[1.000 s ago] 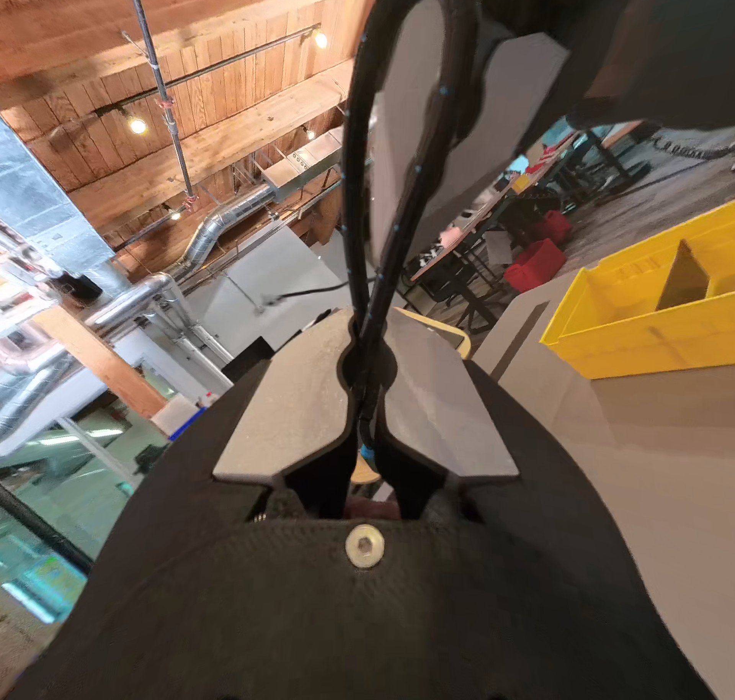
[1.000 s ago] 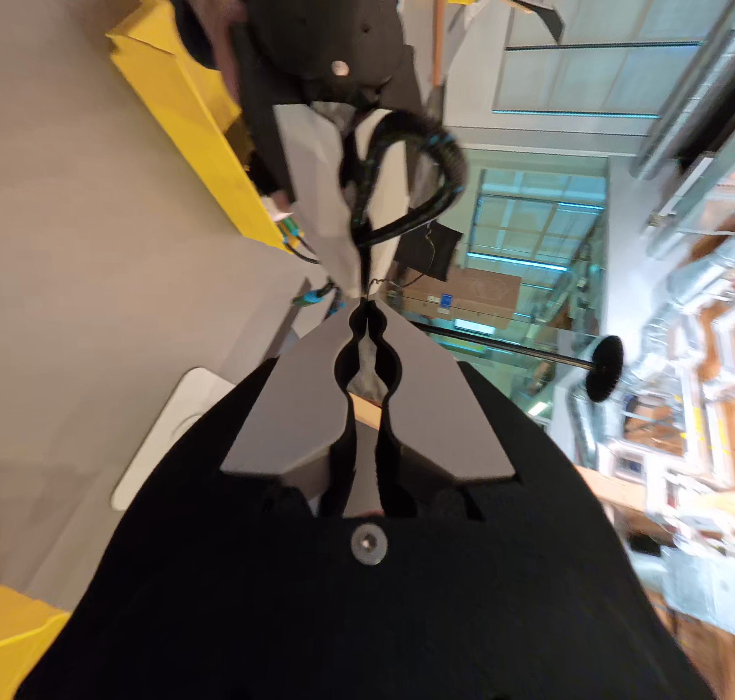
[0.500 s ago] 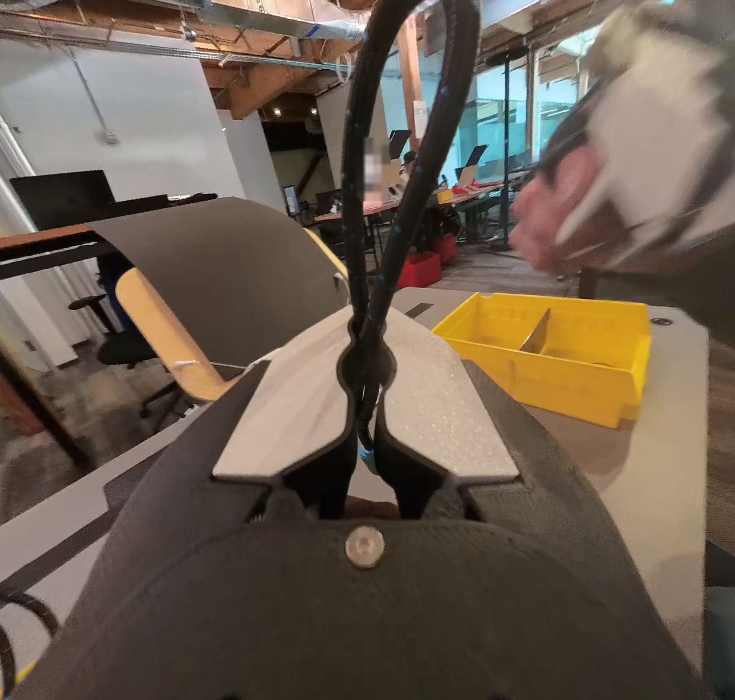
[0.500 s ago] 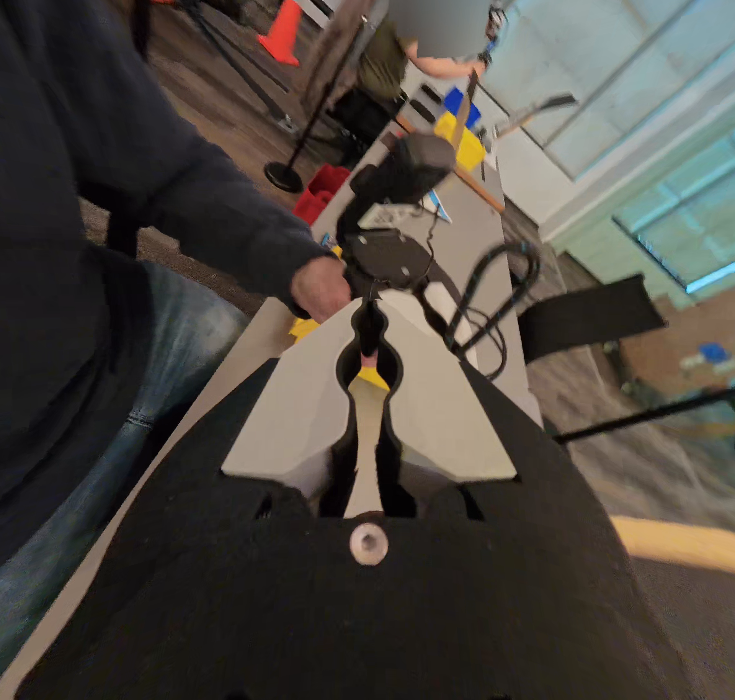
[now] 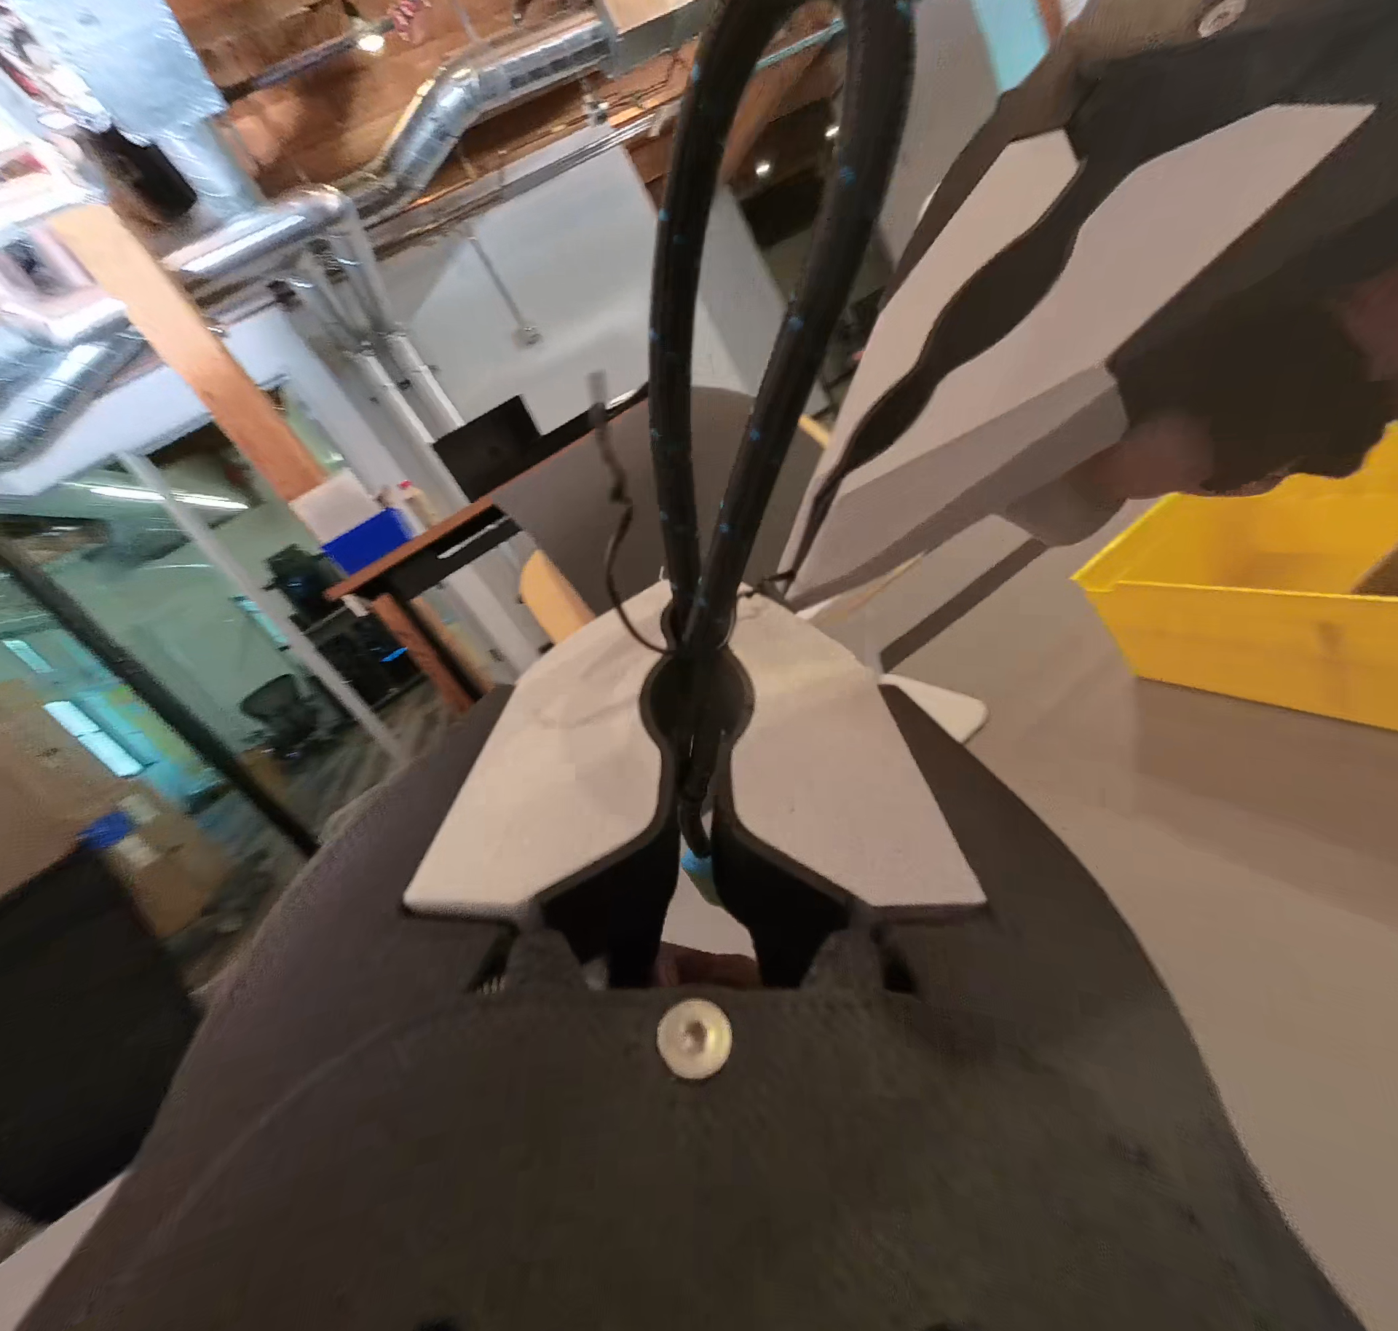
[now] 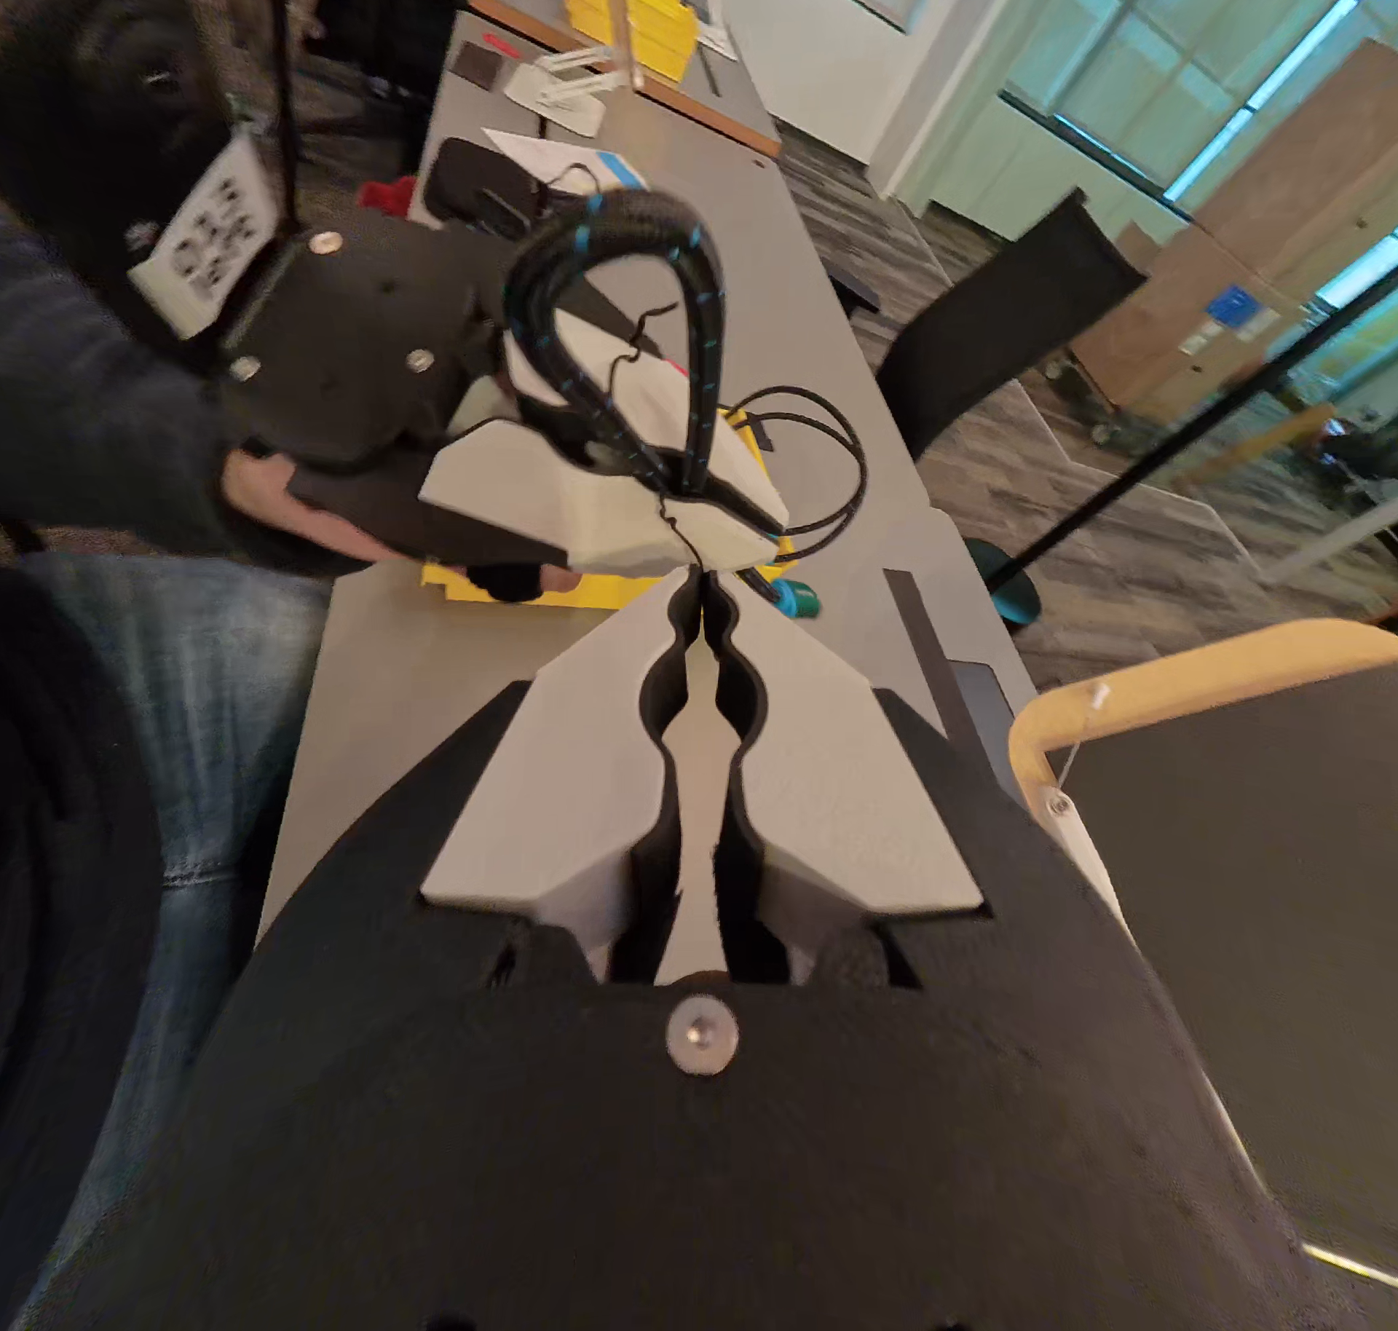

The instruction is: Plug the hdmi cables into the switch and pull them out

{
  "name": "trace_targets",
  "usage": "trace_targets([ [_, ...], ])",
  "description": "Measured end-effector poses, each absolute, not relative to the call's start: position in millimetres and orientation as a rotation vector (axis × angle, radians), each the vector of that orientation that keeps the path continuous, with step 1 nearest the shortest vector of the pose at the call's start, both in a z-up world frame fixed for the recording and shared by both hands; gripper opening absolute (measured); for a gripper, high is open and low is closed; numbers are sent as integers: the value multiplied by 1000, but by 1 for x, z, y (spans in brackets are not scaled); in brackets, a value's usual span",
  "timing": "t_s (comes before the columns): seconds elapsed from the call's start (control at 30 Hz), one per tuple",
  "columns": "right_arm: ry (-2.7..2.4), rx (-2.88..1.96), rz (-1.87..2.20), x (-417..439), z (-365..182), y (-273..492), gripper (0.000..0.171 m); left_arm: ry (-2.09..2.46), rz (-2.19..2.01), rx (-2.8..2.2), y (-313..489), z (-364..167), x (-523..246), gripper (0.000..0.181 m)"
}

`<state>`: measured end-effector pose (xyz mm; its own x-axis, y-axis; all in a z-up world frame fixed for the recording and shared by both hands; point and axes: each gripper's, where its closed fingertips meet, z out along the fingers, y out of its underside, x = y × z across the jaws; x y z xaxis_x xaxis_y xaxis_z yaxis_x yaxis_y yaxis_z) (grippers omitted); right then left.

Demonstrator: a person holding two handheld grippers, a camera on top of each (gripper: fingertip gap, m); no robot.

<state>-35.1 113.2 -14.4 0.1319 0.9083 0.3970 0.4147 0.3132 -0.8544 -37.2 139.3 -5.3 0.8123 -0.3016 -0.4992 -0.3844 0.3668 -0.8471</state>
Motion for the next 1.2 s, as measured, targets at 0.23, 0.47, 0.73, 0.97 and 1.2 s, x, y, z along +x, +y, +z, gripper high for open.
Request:
trace_targets([
  [0.23, -1414, -1298, 515, -35, -10, 112, 0, 626, 101, -1244, 137, -5, -38, 2],
  [0.47, -1233, -1425, 1043, -35, -9, 101, 0, 717, 235, -1330, 151, -18, -50, 2],
  [0.73, -736, -1621, 1479, -29, -71, 114, 0, 996, 442, -1523, 167, -86, -53, 2],
  [0.97, -339, -1724, 1710, -17, -140, 119, 0, 1233, 513, -1599, 172, -158, -35, 3],
  [1.2, -71, -1717, 1894, -14, -176, 116, 0, 1367, 520, -1675, 170, -209, -28, 2],
])
